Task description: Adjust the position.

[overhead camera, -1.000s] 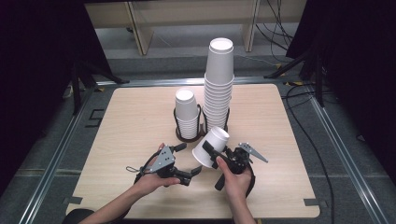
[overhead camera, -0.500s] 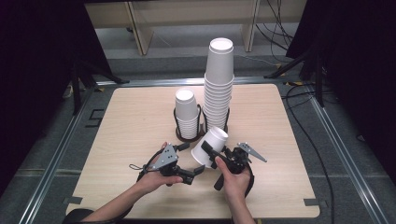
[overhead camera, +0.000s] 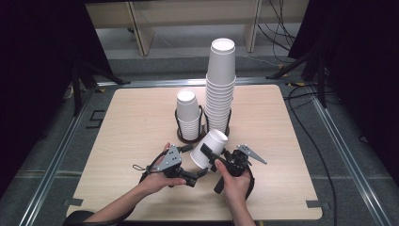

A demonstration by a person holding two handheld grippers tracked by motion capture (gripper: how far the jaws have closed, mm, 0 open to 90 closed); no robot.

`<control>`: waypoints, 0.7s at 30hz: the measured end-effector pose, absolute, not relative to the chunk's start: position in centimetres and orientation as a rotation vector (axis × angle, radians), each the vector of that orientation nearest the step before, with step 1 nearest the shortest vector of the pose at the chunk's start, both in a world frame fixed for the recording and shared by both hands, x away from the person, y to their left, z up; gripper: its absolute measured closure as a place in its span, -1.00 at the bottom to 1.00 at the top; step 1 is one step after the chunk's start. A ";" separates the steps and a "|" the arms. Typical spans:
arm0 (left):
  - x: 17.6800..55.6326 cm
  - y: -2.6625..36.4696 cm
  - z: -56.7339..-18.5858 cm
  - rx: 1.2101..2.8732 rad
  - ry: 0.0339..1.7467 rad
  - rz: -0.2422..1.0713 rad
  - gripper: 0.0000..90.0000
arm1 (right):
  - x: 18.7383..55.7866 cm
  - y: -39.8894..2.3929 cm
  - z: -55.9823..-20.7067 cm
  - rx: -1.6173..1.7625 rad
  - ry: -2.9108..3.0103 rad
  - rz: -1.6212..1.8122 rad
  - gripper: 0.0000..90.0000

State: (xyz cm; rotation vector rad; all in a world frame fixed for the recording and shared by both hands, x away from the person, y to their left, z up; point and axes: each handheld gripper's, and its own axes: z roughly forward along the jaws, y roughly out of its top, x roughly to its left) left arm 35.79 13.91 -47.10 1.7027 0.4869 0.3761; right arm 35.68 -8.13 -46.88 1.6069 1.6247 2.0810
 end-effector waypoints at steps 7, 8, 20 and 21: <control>35.8 13.7 -47.2 1.714 0.473 0.387 -1.00 | 35.6 -7.9 -47.0 1.600 1.625 2.089 -0.53; 35.9 13.6 -47.3 1.706 0.474 0.384 -1.00 | 35.6 -7.9 -47.0 1.605 1.626 2.091 -0.52; 36.0 13.2 -47.7 1.710 0.464 0.390 -1.00 | 35.5 -7.3 -47.1 1.592 1.641 2.117 -0.53; 35.9 13.3 -47.7 1.727 0.474 0.391 -1.00 | 35.5 -7.3 -47.1 1.595 1.641 2.117 -0.53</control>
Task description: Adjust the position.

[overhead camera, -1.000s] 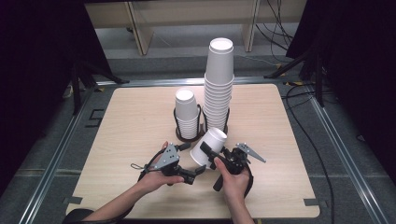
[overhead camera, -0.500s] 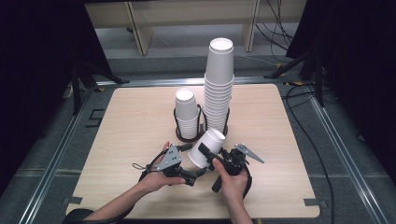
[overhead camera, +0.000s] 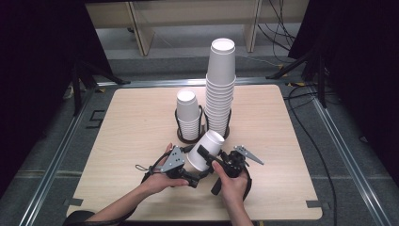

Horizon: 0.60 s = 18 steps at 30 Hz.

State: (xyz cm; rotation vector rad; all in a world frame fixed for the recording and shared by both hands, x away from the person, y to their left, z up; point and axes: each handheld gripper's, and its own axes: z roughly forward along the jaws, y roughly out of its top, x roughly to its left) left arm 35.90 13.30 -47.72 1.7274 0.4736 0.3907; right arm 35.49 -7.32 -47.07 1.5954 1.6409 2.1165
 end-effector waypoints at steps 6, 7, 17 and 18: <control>35.7 13.2 -48.1 1.733 0.512 0.364 -1.00 | 35.3 -7.1 -46.9 1.604 1.642 2.145 -0.53; 35.7 13.1 -48.1 1.713 0.504 0.359 -1.00 | 35.4 -7.1 -46.9 1.599 1.638 2.151 -0.53; 35.6 13.4 -48.1 1.739 0.478 0.370 -0.86 | 35.5 -7.1 -47.0 1.603 1.653 2.158 -0.61; 35.6 13.6 -48.0 1.759 0.470 0.385 -0.85 | 35.5 -7.1 -47.0 1.601 1.654 2.169 -0.63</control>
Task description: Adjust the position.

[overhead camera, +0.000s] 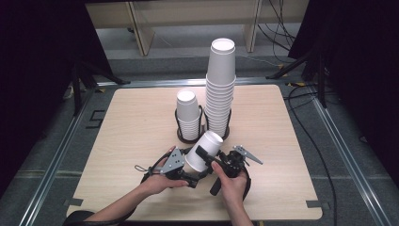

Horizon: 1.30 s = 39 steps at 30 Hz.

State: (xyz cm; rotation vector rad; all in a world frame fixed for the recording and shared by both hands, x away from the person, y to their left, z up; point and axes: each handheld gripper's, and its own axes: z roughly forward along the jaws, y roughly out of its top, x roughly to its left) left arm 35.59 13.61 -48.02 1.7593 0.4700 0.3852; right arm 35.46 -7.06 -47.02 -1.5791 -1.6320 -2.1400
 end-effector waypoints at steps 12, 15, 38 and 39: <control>35.7 13.9 -48.1 1.731 0.452 0.374 -0.71 | 35.6 -7.1 -46.9 -1.580 -1.655 -2.126 -0.70; 35.6 13.9 -48.1 1.728 0.451 0.372 -0.69 | 35.6 -7.1 -47.0 -1.576 -1.648 -2.122 -0.71; 35.3 14.1 -47.7 1.691 0.462 0.384 -0.64 | 35.5 -7.2 -46.4 -1.552 -1.627 -2.142 -0.73; 35.2 14.1 -47.6 1.694 0.462 0.384 -0.64 | 35.5 -7.2 -46.4 -1.550 -1.622 -2.149 -0.73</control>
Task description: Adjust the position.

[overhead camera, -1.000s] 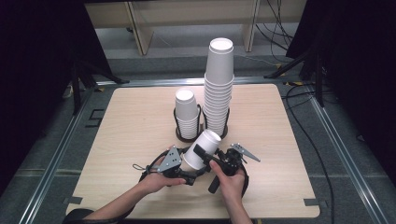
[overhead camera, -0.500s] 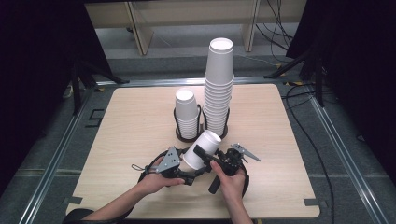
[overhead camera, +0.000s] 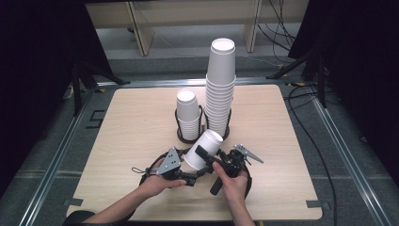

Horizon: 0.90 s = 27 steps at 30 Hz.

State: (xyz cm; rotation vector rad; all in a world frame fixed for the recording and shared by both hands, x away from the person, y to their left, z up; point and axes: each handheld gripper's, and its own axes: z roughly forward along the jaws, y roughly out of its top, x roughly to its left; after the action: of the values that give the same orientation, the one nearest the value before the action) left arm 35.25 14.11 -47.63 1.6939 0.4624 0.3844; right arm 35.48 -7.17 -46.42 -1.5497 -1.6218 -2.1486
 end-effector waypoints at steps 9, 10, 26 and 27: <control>35.4 14.2 -47.6 1.694 0.473 0.374 -0.62 | 35.5 -7.2 -46.4 -1.543 -1.604 -2.159 -0.74; 35.3 14.3 -47.5 1.708 0.478 0.378 -0.62 | 35.4 -7.3 -46.4 -1.541 -1.603 -2.155 -0.74; 35.5 14.6 -47.3 1.679 0.518 0.357 -0.60 | 35.2 -7.7 -46.5 -1.529 -1.582 -2.167 -0.72; 35.6 14.8 -47.1 1.696 0.508 0.381 -0.60 | 35.1 -7.8 -46.5 -1.523 -1.572 -2.168 -0.72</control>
State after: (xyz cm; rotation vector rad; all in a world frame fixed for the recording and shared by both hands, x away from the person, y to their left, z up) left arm 35.62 14.83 -47.15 1.6963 0.5084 0.3808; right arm 35.14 -7.75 -46.45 -1.5229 -1.5723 -2.1685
